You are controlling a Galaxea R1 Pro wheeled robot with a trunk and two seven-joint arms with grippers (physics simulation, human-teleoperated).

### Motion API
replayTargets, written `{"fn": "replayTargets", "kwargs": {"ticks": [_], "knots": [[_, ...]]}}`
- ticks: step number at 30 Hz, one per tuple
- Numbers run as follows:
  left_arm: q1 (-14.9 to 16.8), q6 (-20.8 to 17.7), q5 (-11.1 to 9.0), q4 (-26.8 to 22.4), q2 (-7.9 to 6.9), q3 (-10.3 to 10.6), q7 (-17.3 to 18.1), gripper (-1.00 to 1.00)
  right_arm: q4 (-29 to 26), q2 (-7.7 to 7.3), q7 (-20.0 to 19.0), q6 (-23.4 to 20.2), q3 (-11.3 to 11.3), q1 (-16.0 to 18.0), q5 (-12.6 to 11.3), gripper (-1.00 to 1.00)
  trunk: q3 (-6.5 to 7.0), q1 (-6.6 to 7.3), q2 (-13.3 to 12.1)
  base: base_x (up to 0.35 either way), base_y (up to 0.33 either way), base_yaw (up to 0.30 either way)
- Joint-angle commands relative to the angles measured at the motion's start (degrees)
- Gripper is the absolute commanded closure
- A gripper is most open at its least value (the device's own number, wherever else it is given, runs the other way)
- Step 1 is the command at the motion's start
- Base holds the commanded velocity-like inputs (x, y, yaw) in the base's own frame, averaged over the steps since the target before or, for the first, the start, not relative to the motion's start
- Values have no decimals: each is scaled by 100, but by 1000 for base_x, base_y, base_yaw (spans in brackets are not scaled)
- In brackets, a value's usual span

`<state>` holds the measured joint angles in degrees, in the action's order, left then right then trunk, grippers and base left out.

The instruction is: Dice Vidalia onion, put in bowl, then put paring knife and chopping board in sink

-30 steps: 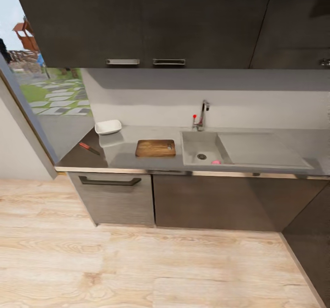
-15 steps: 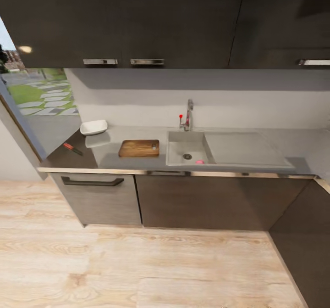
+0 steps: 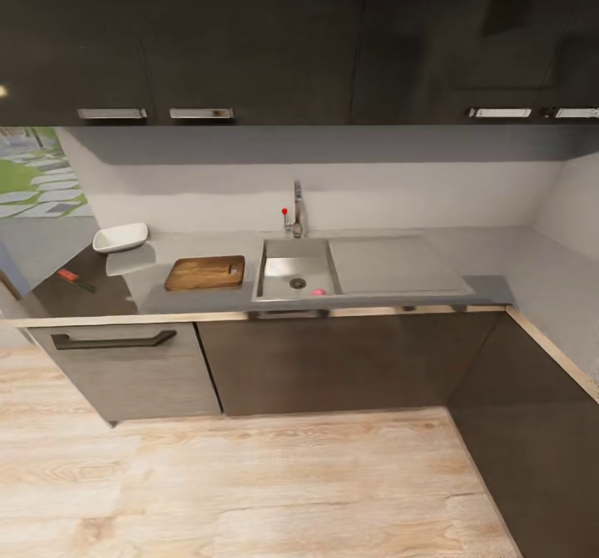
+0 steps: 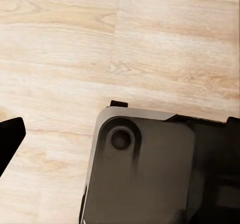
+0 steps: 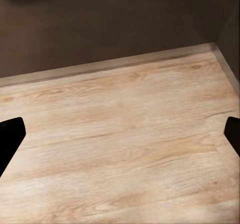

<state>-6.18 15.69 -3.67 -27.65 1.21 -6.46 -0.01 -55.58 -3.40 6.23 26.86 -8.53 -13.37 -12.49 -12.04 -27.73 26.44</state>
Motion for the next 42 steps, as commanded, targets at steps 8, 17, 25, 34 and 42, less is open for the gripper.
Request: {"fn": "replayTargets", "kwargs": {"ticks": [8, 17, 25, 34, 42], "knots": [[1, 6, -38, -13, -6, -13, 1, -100, -5, -4, 45, 12, -27, 1, -24, -100, -7, -3, 9, 0, -15, -11], [261, -807, -31, -1188, 50, 9, -31, -100, 1, -2, 45, 12, -34, 1, -19, -100, -7, -3, 9, 0, 0, 0], [986, -4158, -37, -3982, 267, 927, -40, -100, 57, -2, 45, 9, -27, 1, -18, -100, -7, -3, 9, 0, 0, 0], [2575, -5439, -40, -4324, 572, 1434, -51, -100, 82, -2, 45, 9, -18, 1, -19, -100, -7, -3, 9, 0, 0, 0], [3933, -6293, -57, -4333, 714, 1549, -54, -100, 114, -2, 45, 5, -10, 1, -25, -100, -7, -3, 9, 0, 0, 0]]}}
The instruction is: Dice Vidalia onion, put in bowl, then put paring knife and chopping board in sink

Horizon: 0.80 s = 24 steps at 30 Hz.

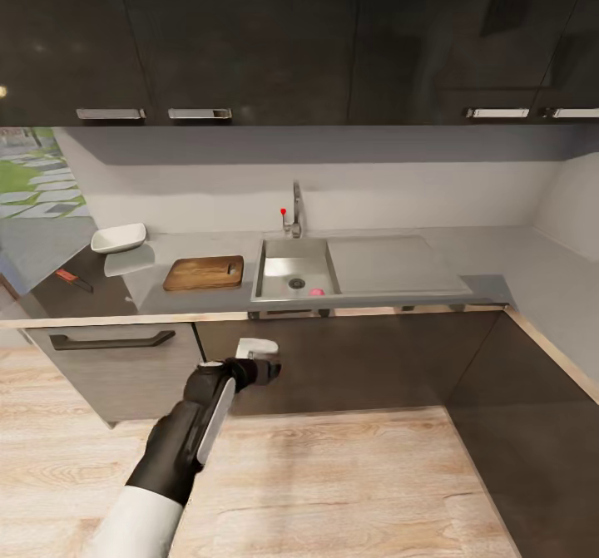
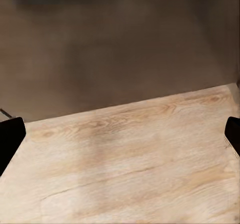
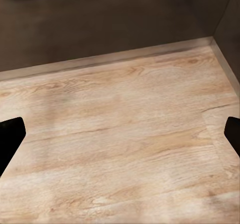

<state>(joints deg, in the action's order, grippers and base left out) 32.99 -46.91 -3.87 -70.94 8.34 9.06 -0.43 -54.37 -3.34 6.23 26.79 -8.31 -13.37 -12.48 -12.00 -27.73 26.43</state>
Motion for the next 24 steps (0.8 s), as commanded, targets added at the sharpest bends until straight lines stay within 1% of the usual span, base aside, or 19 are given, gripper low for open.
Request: {"fn": "replayTargets", "kwargs": {"ticks": [1, 2, 3, 4, 7, 10, 11, 15, 16, 18, 19, 20, 21, 22, 23, 24], "knots": [[202, -149, -41, -3, 9, 2, -11, -100, -3, -9, 45, 11, -30, 1, -26, -100, -11, -3, 10, 0, 0, 0], [298, -197, -43, 0, 13, 3, -10, -100, -1, -9, 45, 11, -30, 1, -27, -100, -11, -3, 10, 0, 0, 0], [482, -271, -48, 3, 24, 5, -13, -100, 1, -9, 45, 11, -30, 1, -27, -100, -11, -3, 10, 0, 0, 0], [904, -396, -66, 13, 38, 7, -17, -100, 4, -9, 45, 11, -30, 1, -27, -100, -11, -3, 10, 0, 0, 0], [1205, -528, -77, 42, 44, 8, -18, -100, 5, -9, 45, 11, -30, 1, -27, -100, -11, -3, 10, 0, 0, 0], [1634, -721, -85, 198, 51, 8, -14, -100, 5, -9, 45, 14, -30, 1, -27, -100, -11, -3, 10, 0, 0, 0], [1852, -761, -88, 341, 52, 8, -13, -100, 5, -9, 45, 16, -30, 1, -27, -100, -11, -3, 10, 0, 0, 0], [2498, -795, -102, 911, 80, 9, -11, -100, 5, -9, 45, 15, -30, 1, -34, -100, -11, -3, 10, 0, 0, -1], [2587, -797, -103, 1003, 84, 9, -10, -100, 5, -9, 45, 16, -30, 1, -34, -100, -11, -3, 10, 0, 0, -14], [2940, -800, -107, 1418, 96, 9, -10, -100, 4, -9, 45, 18, -30, 1, -35, -100, -11, -3, 10, 0, 0, -71], [3026, -799, -112, 1534, 100, 9, -10, -100, 5, -9, 45, 18, -30, 1, -35, -100, -11, -3, 10, 0, 0, -112], [3438, -788, -217, 2120, 104, 9, -5, -100, 5, -9, 45, 17, -30, 1, -35, -100, -9, -3, 10, 0, 0, -193], [3578, -780, -292, 2317, 105, 9, -6, -100, 4, -9, 45, 18, -30, 1, -35, -100, -7, -3, 10, 0, 0, -217], [3729, -766, -413, 2533, 105, 9, -8, -100, 5, -9, 45, 18, -30, 1, -35, -100, -4, -3, 10, 0, 0, -242], [3791, -760, -476, 2623, 106, 9, -9, -100, 5, -9, 45, 19, -30, 1, -35, -100, -1, -3, 10, 0, 0, -251], [3812, -758, -499, 2656, 104, 9, -9, -100, 5, -9, 45, 19, -30, 1, -35, -100, 3, -3, 10, 0, 0, -255]]}}
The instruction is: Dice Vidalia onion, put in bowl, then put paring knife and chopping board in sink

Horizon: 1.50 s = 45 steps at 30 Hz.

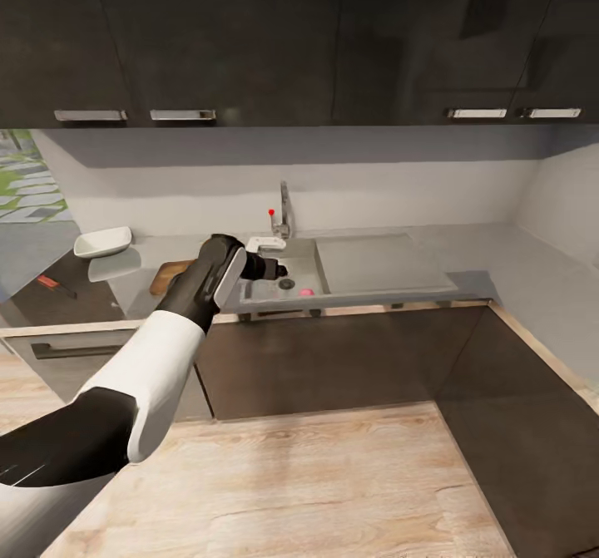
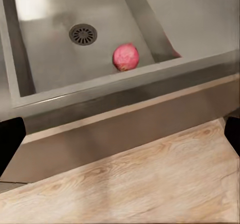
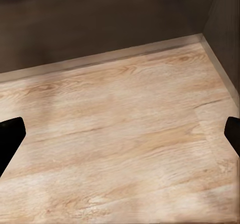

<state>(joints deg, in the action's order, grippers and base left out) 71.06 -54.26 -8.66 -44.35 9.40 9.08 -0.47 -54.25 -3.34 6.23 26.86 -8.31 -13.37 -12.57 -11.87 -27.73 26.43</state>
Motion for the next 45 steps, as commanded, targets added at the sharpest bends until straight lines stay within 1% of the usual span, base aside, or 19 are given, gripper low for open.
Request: {"fn": "replayTargets", "kwargs": {"ticks": [1, 7, 11, 14, 25, 34, 38, 45], "knots": [[37, -19, -52, 49, -4, 6, -5, -100, -7, -9, 45, 12, -31, 1, -26, -100, -5, -3, 10, 0, 0, -260], [84, -7, -96, 390, -46, 14, 2, -100, -7, -9, 43, 5, -31, 1, -29, -100, 23, -3, 10, 0, 0, -263], [84, 0, -92, 419, -107, 14, 11, -100, -7, -9, 45, 3, -31, 1, -34, -100, 30, -3, 10, 0, 0, -93], [84, -3, -92, 447, -124, 16, 11, -100, -2, -9, 45, 1, -31, 1, -35, -100, 30, -3, 10, 87, 0, -12], [82, 3, -71, 479, -131, 31, 12, -100, 27, -9, 45, 3, -31, 1, -35, -100, 31, -3, 10, 305, -2, -2], [49, 4, -66, 484, -133, 32, 8, -100, 28, -9, 45, 2, -31, 1, -38, -100, 30, -3, 10, 338, -74, 0], [22, 4, -65, 487, -138, 37, 11, -100, 28, -9, 45, 2, -31, 1, -39, -100, 18, -3, 10, 137, -36, 0], [-239, 4, -65, 492, -140, 42, 12, -100, 28, -9, 45, -3, -31, 1, -42, -100, -41, -3, 10, 14, -4, 0]]}}
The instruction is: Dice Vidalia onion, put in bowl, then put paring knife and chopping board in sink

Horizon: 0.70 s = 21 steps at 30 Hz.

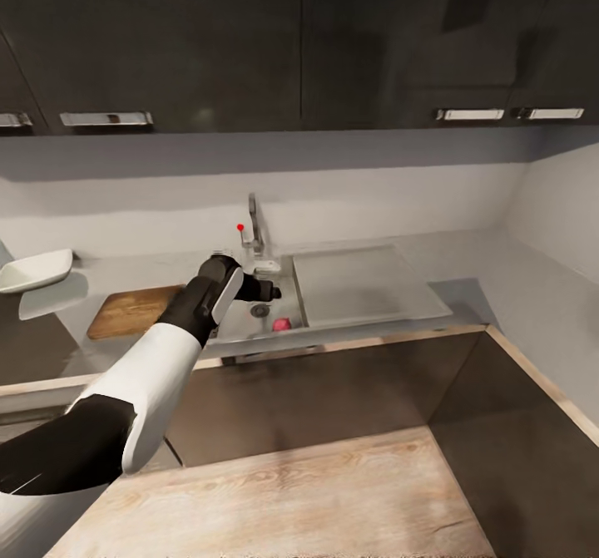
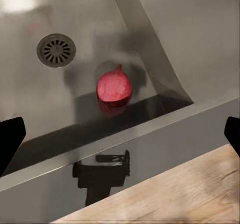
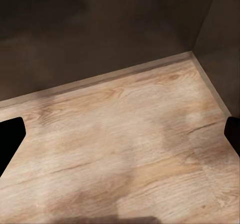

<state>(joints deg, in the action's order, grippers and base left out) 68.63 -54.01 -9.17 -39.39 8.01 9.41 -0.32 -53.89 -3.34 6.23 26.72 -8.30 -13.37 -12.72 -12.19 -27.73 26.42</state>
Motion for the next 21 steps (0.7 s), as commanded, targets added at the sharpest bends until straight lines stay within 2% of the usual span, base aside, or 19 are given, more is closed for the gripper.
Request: {"fn": "replayTargets", "kwargs": {"ticks": [1, 12, 21], "knots": [[-86, -20, -15, 12, -2, 10, 2, -100, -8, -9, 45, 14, -31, 1, -24, -100, -19, -3, 11, 1, 0, 0], [-209, 28, -15, 132, -2, 17, 5, -100, -8, -9, 45, 14, -31, 1, -28, -100, -121, -3, 11, 8, 0, 0], [-210, 148, -15, 149, -2, 17, 5, -100, -6, -9, 45, 13, -31, 1, -26, -100, -204, -3, 11, 219, 0, 0]]}}
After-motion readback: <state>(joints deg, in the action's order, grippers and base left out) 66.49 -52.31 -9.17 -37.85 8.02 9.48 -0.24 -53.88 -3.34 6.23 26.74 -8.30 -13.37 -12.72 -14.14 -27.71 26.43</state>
